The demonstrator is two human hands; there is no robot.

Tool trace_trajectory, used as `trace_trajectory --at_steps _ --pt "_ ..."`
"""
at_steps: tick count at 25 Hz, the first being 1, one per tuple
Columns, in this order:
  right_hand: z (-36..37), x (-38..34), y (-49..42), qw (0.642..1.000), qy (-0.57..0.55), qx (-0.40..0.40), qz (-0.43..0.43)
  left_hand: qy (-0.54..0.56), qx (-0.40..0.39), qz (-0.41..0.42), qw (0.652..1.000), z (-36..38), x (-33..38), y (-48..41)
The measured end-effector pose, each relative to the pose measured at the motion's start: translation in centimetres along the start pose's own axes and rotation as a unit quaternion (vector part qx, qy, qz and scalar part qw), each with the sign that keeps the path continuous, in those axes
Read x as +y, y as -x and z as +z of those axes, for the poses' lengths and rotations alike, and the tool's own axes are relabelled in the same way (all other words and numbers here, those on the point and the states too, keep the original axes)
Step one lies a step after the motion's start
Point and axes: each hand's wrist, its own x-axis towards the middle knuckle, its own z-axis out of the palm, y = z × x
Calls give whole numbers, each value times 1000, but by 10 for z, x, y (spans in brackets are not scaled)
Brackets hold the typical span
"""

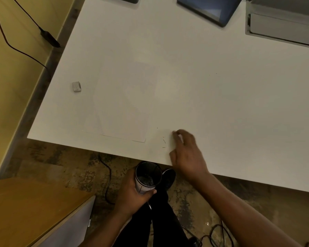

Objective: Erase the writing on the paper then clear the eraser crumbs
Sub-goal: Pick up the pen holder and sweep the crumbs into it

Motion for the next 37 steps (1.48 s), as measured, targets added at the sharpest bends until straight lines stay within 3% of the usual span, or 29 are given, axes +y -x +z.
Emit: trace_trajectory --at_steps 3,10,14,16,22,28,30,34,37 --pt "2 12 -6 998 17 36 54 -14 4 -3 1000 2 -3 -1" --pt "20 -54 45 992 2 -52 -115 -5 8 -12 1000 5 3 -5" --pt "11 -30 -4 999 20 4 -33 2 12 -11 1000 7 0 -6" --pt "11 -24 -14 999 31 -1 -31 2 11 -17 1000 7 -2 -5" --pt "20 -55 48 983 7 -80 -167 23 17 -22 999 7 8 -5" --pt "8 -12 9 998 7 19 59 -12 19 -35 999 8 -6 -4" --pt "17 -27 26 1000 19 0 24 -7 17 -33 999 7 -4 -6" --pt "24 -62 59 988 -2 -66 -142 7 11 -37 999 4 2 -7" --pt "13 -48 6 997 -5 -11 -77 12 17 -36 999 4 -3 -5"
